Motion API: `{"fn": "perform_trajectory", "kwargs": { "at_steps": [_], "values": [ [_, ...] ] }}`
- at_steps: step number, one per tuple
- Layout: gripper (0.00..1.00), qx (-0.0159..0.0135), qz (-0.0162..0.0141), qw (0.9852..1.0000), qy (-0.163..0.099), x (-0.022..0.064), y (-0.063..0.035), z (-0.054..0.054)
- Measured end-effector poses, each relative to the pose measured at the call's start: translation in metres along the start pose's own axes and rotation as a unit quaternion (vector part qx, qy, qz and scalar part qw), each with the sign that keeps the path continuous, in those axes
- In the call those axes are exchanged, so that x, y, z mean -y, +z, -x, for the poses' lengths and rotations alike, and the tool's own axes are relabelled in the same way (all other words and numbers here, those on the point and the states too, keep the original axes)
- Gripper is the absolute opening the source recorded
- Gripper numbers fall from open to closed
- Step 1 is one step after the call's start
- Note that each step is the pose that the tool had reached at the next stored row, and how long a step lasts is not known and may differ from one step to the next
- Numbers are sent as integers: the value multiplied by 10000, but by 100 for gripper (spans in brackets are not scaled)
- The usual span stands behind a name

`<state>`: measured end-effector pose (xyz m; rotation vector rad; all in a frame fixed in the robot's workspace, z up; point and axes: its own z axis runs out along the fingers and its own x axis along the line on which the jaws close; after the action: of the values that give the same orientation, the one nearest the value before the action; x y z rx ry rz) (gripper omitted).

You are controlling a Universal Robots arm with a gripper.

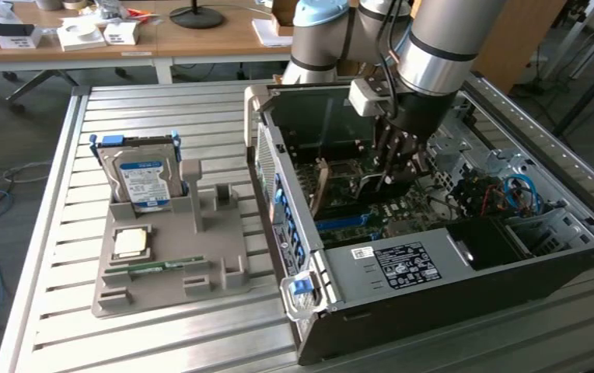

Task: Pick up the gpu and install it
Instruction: 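Insert the gpu into the slot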

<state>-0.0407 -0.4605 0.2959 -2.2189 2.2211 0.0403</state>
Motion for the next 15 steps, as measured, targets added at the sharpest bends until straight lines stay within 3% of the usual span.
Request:
{"fn": "perform_trajectory", "kwargs": {
  "at_steps": [15],
  "values": [
    [26,-1,0,10000,0,-4,96,-2]
  ]
}}
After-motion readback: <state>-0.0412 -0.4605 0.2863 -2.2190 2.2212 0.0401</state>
